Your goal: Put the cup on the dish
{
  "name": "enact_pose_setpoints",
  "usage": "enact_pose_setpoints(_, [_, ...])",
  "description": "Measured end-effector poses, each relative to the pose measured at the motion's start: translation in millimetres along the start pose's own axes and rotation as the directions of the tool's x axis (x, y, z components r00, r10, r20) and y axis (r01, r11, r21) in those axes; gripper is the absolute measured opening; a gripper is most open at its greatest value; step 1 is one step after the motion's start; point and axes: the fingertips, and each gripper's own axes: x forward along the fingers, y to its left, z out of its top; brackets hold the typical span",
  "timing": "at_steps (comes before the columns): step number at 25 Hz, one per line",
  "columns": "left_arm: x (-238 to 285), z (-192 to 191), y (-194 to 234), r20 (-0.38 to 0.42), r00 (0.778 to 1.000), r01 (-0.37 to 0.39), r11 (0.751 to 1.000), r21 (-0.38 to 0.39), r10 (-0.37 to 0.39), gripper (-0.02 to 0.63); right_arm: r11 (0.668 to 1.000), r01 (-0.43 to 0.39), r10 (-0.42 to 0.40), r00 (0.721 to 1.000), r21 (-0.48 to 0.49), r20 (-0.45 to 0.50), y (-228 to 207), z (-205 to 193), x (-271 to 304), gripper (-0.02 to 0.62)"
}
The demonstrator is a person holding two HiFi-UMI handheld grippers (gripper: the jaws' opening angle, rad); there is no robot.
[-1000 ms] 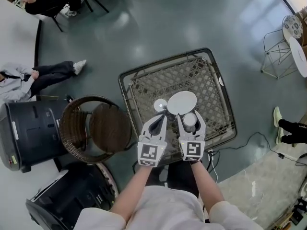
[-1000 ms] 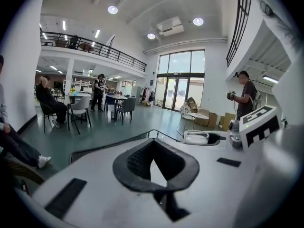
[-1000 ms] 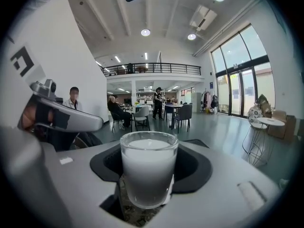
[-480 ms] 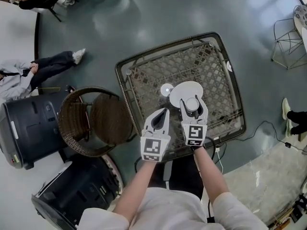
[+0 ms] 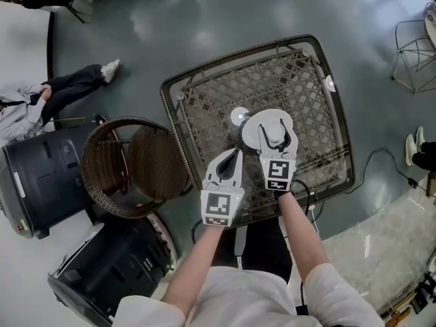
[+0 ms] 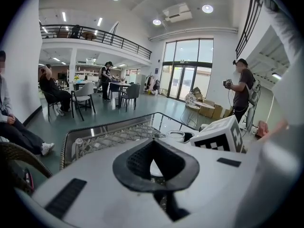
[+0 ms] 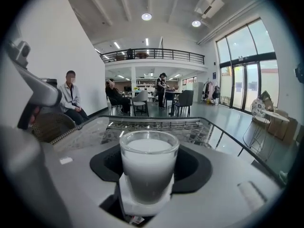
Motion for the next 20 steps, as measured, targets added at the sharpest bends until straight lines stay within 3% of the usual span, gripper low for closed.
enact_pose_setpoints(15, [-2,-8,-5,-0.015,1.0,0.02,1.0,-0.01,-0.02,0.003,0.999,0.001,-0.003,0.998,-0.033,-0.059,0,-16,11,0.255])
enact_pose_setpoints(20, [-1,-3,-5,-0.006,1.0,0.023,1.0,-0.003,-0.023,0.003,0.999,-0.05,0.048,0.995,-0.017,-0.088,1,-16,11,0.283])
